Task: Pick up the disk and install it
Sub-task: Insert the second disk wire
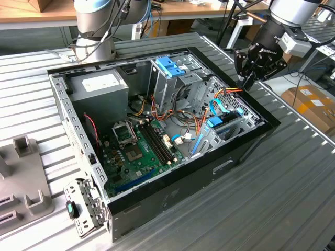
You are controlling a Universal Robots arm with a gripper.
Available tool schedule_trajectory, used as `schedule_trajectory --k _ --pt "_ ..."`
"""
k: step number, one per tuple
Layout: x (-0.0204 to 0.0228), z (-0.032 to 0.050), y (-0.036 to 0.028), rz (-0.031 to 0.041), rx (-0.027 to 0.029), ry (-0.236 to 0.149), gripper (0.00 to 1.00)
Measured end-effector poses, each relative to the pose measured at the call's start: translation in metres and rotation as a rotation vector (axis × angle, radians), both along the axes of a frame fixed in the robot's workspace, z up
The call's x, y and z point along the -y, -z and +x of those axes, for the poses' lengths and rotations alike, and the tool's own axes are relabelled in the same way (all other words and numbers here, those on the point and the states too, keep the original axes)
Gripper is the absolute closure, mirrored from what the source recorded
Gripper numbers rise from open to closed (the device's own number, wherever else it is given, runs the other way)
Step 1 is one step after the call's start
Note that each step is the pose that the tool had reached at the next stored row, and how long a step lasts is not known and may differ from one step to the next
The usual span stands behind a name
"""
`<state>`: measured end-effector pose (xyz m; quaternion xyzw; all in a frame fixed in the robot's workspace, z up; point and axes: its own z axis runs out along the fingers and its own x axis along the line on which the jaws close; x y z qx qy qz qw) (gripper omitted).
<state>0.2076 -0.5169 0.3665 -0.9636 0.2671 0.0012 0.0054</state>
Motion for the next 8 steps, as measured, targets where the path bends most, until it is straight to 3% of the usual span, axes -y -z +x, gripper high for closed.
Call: schedule_trajectory --k 8 --pt "0.0 0.0 -0.0001 -0.0001 0.0 0.0 0.7"
